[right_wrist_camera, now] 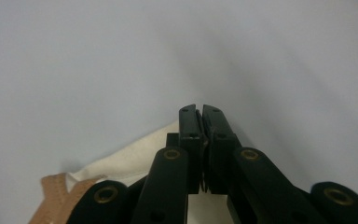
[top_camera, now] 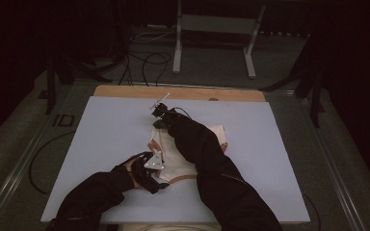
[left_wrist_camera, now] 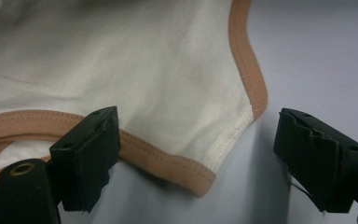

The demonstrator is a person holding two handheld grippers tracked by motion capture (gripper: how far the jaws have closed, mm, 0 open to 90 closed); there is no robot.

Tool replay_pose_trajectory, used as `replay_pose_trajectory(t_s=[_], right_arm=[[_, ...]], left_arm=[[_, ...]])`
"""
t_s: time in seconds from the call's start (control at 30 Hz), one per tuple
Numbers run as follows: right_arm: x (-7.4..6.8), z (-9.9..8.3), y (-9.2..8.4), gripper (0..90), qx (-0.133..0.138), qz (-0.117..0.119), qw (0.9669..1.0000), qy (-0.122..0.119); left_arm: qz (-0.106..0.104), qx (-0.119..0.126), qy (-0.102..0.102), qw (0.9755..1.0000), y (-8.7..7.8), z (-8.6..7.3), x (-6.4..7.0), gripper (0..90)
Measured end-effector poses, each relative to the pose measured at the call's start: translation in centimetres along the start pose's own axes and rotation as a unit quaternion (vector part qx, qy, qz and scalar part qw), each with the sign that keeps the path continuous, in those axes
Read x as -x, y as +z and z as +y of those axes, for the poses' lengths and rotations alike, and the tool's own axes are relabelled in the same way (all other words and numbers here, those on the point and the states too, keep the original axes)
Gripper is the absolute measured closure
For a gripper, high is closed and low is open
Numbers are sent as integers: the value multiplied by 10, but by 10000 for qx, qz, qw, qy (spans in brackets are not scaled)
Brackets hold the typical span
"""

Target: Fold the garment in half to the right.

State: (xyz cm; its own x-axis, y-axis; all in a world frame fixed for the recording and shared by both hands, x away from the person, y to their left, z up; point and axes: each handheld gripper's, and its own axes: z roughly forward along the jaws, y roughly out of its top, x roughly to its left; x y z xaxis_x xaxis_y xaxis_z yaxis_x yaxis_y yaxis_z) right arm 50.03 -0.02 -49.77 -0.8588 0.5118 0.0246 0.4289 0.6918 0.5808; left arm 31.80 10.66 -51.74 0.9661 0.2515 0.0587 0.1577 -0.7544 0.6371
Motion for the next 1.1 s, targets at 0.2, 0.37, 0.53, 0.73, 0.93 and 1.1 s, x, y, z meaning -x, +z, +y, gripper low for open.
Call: replay_pose_trajectory(t_s=[0.2, 0.37, 0.53, 0.73, 0.93, 1.1], right_arm=[[2, 1, -7, 876, 42, -9, 10000, -10], [2, 1, -9, 876, 34, 0, 10000, -56], [3, 2, -12, 876, 45, -4, 10000, -49], [3, 2, -12, 875, 32, -2, 10000, -59], [2, 3, -11, 875, 35, -2, 9999, -99], [3, 3, -12, 875, 39, -4, 10000, -83]], left_arm=[[59, 7, -9, 10000, 3, 3, -2, 160], [95, -57, 33, 9999, 6, 7, -6, 161], [240, -39, -1, 9997, 6, 9, -12, 207], [366, 72, -227, 9990, 6, 9, -22, 418], [450, 33, -240, 9987, 8, 13, -28, 576], [273, -30, -189, 9994, 9, 17, -29, 833]])
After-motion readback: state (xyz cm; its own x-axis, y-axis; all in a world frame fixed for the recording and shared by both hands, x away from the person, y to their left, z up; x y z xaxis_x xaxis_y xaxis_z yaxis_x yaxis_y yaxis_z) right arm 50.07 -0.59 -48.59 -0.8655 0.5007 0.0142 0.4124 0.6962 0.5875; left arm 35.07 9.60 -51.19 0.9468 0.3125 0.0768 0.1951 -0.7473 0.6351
